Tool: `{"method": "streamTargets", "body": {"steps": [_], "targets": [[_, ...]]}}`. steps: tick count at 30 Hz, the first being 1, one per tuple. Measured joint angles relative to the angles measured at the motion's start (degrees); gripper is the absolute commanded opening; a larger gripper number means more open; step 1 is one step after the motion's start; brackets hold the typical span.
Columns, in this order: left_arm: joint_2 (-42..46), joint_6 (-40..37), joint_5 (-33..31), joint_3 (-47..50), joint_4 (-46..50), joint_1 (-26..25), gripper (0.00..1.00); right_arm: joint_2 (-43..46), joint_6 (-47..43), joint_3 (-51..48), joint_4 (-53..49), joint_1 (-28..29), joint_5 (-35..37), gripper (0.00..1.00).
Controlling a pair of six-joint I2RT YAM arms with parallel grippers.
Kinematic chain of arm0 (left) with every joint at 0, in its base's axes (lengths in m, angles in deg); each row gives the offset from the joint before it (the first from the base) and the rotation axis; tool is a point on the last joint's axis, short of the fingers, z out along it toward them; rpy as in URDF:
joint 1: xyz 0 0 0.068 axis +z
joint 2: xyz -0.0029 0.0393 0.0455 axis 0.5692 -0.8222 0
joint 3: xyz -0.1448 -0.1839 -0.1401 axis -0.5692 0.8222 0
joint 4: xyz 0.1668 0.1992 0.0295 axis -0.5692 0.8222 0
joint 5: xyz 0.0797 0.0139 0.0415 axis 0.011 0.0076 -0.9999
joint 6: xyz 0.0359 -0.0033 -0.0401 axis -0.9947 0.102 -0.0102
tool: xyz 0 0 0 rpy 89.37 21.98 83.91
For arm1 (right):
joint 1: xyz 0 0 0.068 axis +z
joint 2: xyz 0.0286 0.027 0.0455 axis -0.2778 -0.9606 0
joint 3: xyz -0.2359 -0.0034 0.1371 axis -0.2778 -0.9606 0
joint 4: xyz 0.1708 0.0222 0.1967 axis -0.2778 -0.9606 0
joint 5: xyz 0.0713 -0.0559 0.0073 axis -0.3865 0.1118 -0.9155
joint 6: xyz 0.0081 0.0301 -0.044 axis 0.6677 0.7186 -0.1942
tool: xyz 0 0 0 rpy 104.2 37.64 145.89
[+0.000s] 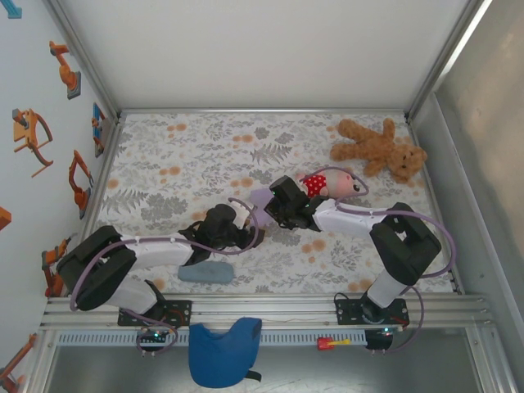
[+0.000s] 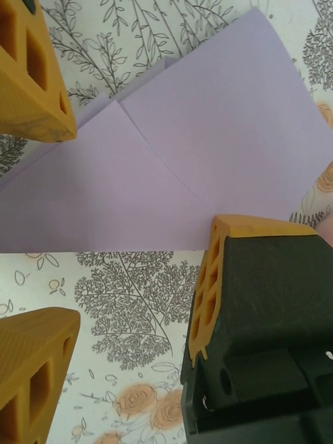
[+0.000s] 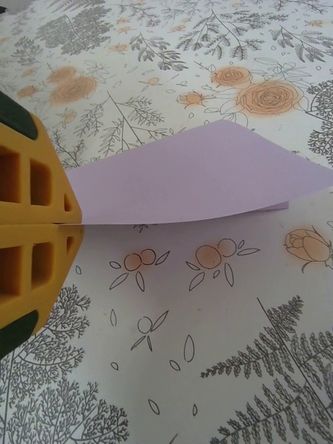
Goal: Fold a paper plane with a square sheet of paper (pick it up from the middle)
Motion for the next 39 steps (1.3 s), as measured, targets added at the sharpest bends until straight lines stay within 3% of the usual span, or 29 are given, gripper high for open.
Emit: {"method": "streamTargets", "body": {"steps": [27,35,39], "targets": [[-7.2,-4.2,-5.0,2.0,-8.9,0.0,0.49,-0.6,4.5,0.0,3.3,-0.7,-5.9,0.00],[-7.6,-4.7,-5.6,2.1,-9.3,0.0,0.38,-1.2,5.0,-0.2,3.8,-1.2,-7.4,0.00],[-7.7,-4.7,-5.6,2.2,-9.5,0.0,0.35,-1.3,4.9,-0.4,4.0,-1.5,-8.0,0.10]]}}
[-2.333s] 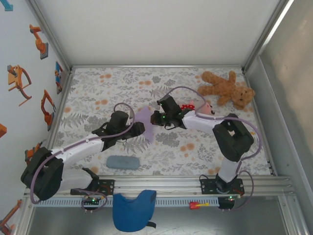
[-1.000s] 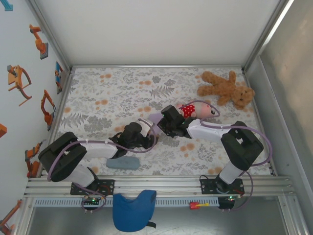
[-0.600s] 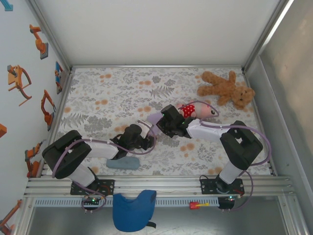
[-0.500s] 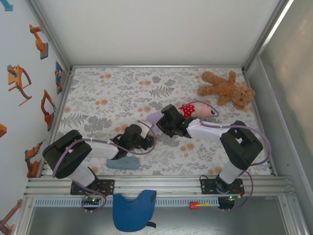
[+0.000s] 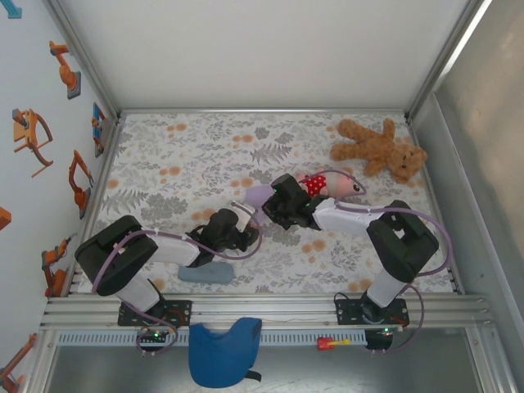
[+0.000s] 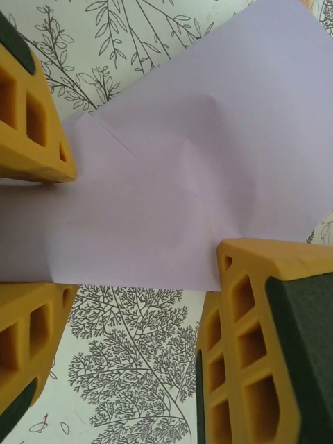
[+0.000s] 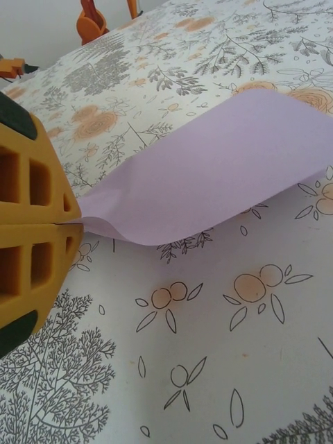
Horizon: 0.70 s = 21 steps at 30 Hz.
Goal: Fold a paper plane with a square sheet of paper (pick it up from the middle)
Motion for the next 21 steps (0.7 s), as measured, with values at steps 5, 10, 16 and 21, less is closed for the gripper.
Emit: {"method": "streamTargets", "body": {"steps": [5,10,16,21], "targets": [[-0.5,0.0,-0.2,0.7,-0.4,0.0,0.34,-0.6,-1.1,0.0,-0.1,-0.8,-0.9,0.30],[-1.0,0.0,-0.4,1.3,-0.6,0.0,0.33,-1.9,-3.8,0.9,-1.5,-2.6,-1.7,0.35],[-1.0,0.0,-0.4,1.6,-0.8,0.0,0.33,-4.9,-7.7,4.5,-3.7,-4.9,-3.5,0.37],[-1.0,0.0,-0.4,1.8,-1.3,0.0,0.33,-6.4,-9.4,6.5,-5.1,-5.2,-4.7,0.36]]}}
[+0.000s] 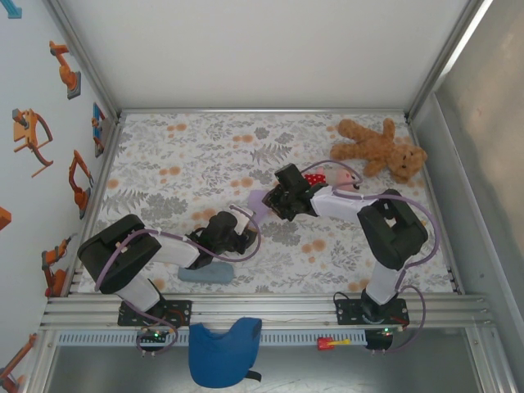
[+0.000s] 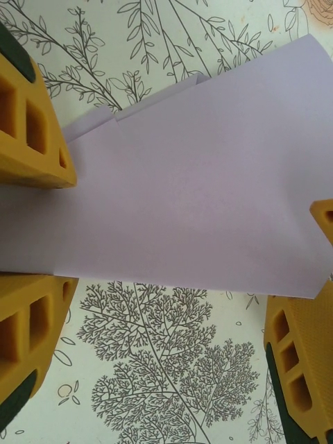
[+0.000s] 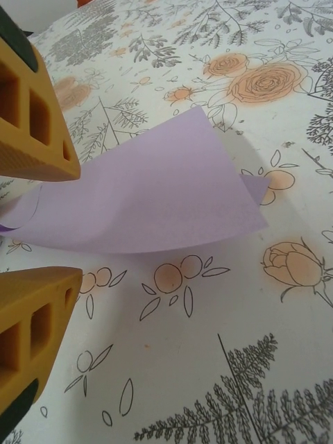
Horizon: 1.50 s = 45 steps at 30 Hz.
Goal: Fold a paper plane with a square sheet of paper (pick it up from the middle)
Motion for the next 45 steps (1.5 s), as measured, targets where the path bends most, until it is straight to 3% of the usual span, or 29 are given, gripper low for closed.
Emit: {"method": "streamTargets", "body": {"steps": [9,15,22,31,41,45], "targets": [[0.3,0.0,0.0,0.1,0.3,0.0,0.36,-0.2,-1.2,0.4,-1.2,0.0,-1.2,0.09],[4.4,-0.1,-0.2,-0.1,3.3,-0.3,0.42,-0.2,-1.2,0.4,-1.8,0.0,-1.2,0.02],[6.0,-1.3,-2.3,-2.3,6.5,-2.0,0.46,0.2,-1.1,0.4,-1.8,0.0,-1.2,0.00],[1.9,-1.6,-6.4,-4.4,7.1,-4.0,0.49,0.3,-0.6,0.4,-1.8,0.0,-1.3,0.00],[-1.6,-0.9,-11.4,-4.9,5.9,-4.8,0.36,0.4,0.5,0.3,-1.6,0.0,-2.1,0.00],[-1.6,-0.5,-12.0,-4.9,5.1,-4.8,0.29,0.8,0.6,-0.1,-1.6,0.0,-2.1,0.09]]}}
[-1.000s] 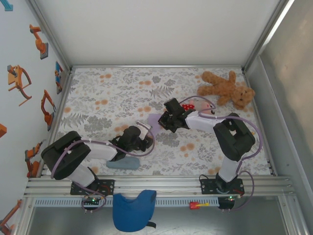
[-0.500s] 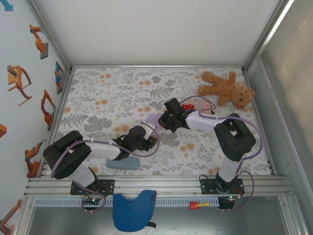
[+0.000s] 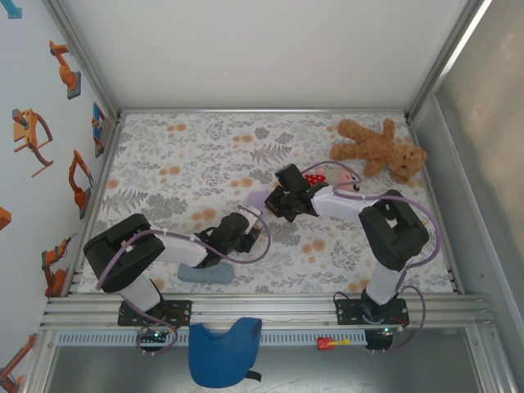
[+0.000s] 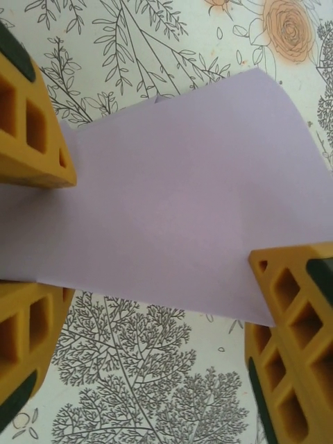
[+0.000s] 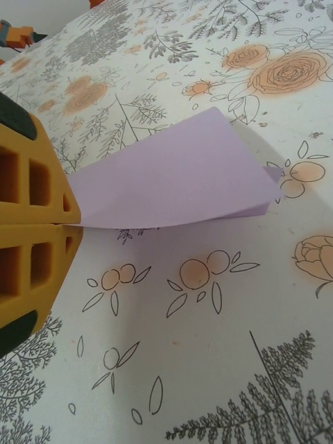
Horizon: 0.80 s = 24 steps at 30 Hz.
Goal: Fold a paper plane with a square sheet of paper (pick it up from the middle)
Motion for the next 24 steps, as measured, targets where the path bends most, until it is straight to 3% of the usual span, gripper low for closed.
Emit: {"method": "streamTargets", "body": {"steps": [5,8,15,24], "targets": [[0.0,0.8,0.1,1.0,-2.0,0.0,0.26,1.3,-0.3,0.0,-0.7,-0.1,0.6,0.36],[0.0,1.6,0.8,1.9,-2.8,0.2,0.25,3.0,-0.9,0.0,-1.9,-0.4,1.7,0.44],[0.9,5.3,4.3,4.4,-4.8,1.8,0.22,7.7,-3.2,-0.2,-4.7,-1.2,5.8,0.46],[2.2,13.4,13.1,7.5,-8.3,7.5,0.19,12.5,-6.4,-6.0,-2.8,-1.2,8.6,0.46]]}}
